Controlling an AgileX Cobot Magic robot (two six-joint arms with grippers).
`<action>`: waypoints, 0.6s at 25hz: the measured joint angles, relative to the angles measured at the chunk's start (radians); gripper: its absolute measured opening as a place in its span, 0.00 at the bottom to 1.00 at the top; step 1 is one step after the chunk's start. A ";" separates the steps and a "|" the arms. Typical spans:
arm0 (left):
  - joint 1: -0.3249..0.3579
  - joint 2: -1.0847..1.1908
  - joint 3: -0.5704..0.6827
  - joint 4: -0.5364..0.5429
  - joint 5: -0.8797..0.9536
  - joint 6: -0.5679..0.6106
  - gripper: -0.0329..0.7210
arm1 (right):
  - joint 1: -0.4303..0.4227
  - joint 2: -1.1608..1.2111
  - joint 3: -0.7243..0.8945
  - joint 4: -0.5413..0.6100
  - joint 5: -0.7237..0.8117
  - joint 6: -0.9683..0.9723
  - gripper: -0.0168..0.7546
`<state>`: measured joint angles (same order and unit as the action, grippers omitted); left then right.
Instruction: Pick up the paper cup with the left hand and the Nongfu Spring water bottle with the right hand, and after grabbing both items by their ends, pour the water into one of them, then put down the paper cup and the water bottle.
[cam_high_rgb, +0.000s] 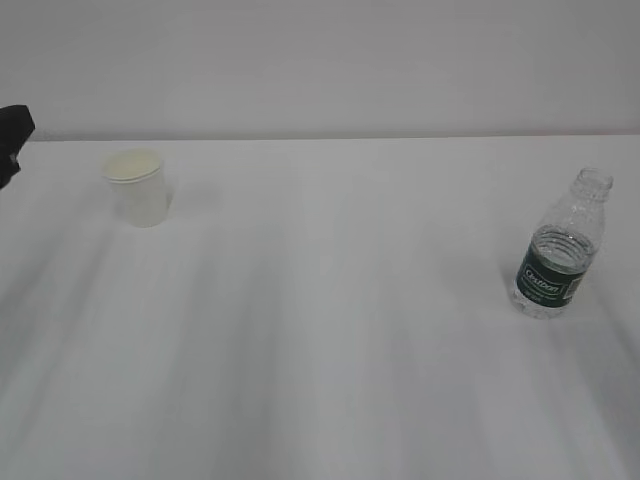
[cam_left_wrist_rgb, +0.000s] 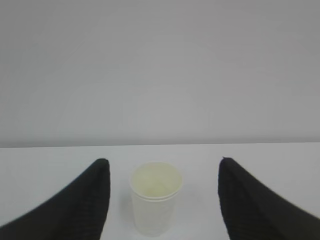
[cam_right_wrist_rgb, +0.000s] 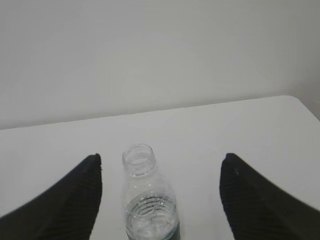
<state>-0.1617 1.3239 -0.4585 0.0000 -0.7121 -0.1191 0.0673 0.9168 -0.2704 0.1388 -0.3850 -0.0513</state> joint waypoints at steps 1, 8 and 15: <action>0.000 0.012 0.007 0.007 -0.018 0.000 0.69 | 0.000 0.008 0.013 -0.014 -0.023 0.005 0.74; -0.013 0.108 0.019 0.099 -0.119 -0.002 0.69 | 0.000 0.114 0.080 -0.100 -0.223 0.051 0.74; -0.034 0.238 0.087 0.114 -0.366 -0.006 0.69 | 0.000 0.342 0.182 -0.159 -0.524 0.108 0.74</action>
<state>-0.1956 1.5617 -0.3711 0.1136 -1.0780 -0.1250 0.0673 1.2591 -0.0888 -0.0201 -0.9089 0.0563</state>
